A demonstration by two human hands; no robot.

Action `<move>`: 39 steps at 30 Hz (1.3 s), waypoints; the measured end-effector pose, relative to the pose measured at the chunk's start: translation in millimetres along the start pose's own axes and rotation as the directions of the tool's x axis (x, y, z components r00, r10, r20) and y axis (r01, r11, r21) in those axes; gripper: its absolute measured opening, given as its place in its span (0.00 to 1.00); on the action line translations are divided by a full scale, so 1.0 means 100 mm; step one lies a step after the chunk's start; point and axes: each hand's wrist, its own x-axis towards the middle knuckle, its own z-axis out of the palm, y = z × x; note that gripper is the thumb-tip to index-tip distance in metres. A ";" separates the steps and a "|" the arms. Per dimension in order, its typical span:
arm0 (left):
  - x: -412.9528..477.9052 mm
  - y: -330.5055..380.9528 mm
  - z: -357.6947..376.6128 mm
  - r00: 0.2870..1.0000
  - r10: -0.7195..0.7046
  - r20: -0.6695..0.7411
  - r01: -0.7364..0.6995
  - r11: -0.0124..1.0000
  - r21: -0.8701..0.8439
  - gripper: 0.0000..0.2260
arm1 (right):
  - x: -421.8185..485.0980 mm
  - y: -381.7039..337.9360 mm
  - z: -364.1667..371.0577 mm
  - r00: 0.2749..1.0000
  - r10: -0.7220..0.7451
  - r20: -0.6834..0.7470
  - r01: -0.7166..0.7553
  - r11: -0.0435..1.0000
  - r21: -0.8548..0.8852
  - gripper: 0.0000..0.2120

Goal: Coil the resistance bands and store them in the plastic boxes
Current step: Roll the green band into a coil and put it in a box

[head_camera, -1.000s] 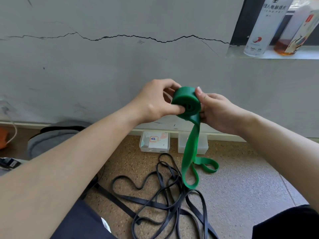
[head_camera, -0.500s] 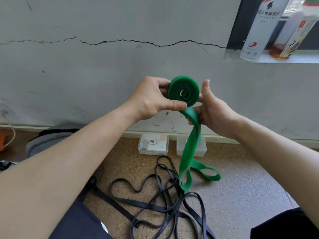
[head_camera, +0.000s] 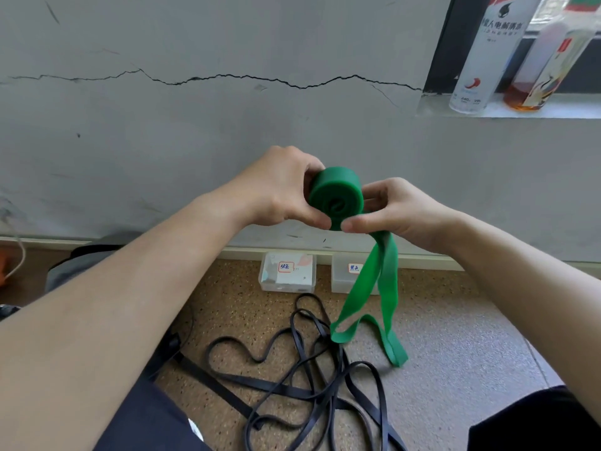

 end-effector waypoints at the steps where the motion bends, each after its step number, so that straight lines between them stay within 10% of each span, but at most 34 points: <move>1: 0.00 0.02 0.01 1.000 0.015 0.004 -0.016 0.997 0.073 0.22 | 0.01 0.01 0.02 1.000 0.029 -0.001 -0.028 0.998 0.048 0.20; 7: 0.04 0.07 0.08 0.995 0.069 0.074 -0.087 0.954 0.286 0.18 | 0.07 0.04 0.15 0.995 0.099 -0.030 -0.090 0.970 0.228 0.32; 11: -0.03 -0.06 0.15 1.000 -0.002 -0.023 -0.001 0.993 -0.121 0.21 | 0.07 0.08 0.12 0.992 0.123 0.005 -0.115 0.908 0.404 0.34; 15: -0.11 -0.14 0.41 0.992 -0.124 -0.035 0.072 0.757 -0.650 0.25 | 0.09 0.07 0.08 0.996 0.087 0.035 -0.092 0.835 0.543 0.31; 25: 0.03 0.03 0.59 0.967 -0.212 -0.138 0.000 0.545 -0.838 0.18 | 0.05 0.06 0.01 0.995 0.055 0.087 -0.101 0.693 0.714 0.34; 36: 0.03 -0.03 0.33 0.982 -0.155 -0.109 0.022 0.663 -0.748 0.17 | -0.02 0.14 -0.07 0.997 0.062 0.052 -0.075 0.951 0.301 0.45; 39: 0.01 -0.09 0.24 0.985 -0.138 -0.106 0.025 0.713 -0.701 0.23 | -0.05 0.12 -0.08 1.000 -0.018 0.019 0.014 0.988 0.154 0.31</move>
